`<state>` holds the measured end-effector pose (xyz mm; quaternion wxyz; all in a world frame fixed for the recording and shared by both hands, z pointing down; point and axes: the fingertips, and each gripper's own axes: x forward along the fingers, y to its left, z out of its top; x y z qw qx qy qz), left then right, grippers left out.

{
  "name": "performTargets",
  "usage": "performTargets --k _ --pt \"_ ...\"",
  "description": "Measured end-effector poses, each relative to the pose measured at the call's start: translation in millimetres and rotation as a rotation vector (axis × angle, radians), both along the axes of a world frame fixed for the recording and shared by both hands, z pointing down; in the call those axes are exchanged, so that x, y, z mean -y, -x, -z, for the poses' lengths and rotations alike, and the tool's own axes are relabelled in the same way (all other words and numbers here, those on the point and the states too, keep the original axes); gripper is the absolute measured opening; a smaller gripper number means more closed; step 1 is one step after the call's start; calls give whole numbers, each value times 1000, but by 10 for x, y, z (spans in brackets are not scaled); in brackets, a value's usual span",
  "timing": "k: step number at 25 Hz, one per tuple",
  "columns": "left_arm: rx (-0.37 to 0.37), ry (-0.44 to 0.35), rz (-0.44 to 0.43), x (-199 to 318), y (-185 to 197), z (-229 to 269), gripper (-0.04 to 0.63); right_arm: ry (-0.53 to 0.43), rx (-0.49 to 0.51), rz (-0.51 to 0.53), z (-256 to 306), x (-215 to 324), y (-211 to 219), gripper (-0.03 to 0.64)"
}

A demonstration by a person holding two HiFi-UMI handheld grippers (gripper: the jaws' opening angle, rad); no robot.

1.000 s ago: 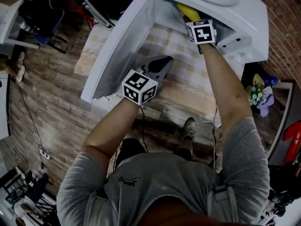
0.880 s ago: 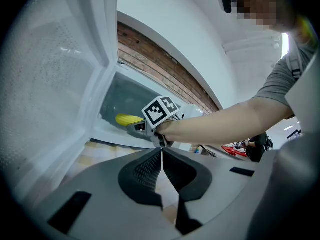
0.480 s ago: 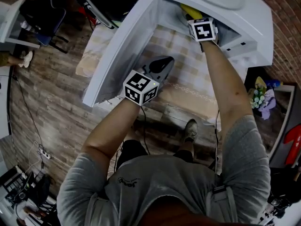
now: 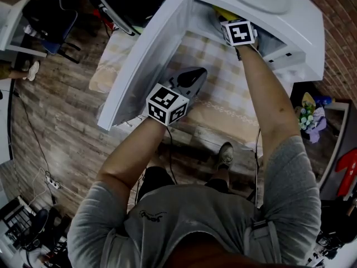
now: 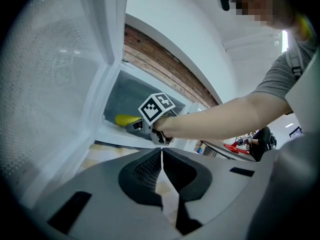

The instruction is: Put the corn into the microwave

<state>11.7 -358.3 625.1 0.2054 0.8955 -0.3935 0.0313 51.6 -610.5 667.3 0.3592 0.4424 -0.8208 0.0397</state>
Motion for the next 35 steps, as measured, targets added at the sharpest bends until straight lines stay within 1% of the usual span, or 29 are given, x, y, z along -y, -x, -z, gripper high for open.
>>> performTargets --k 7,11,19,24,30,35 --pt "-6 0 2 21 -4 6 28 46 15 -2 -51 12 17 227" --pt "-7 3 2 28 -11 -1 28 75 6 0 -87 17 21 229" --pt "-5 6 3 27 2 7 29 77 -20 -4 -103 21 16 229" --pt "-1 2 2 26 -14 30 28 75 -23 -7 -104 20 3 230" --pt "-22 5 17 23 31 81 29 73 -17 -23 -100 8 -18 235" --pt "-19 7 16 -9 27 98 28 75 -12 -28 -99 -22 -56 244"
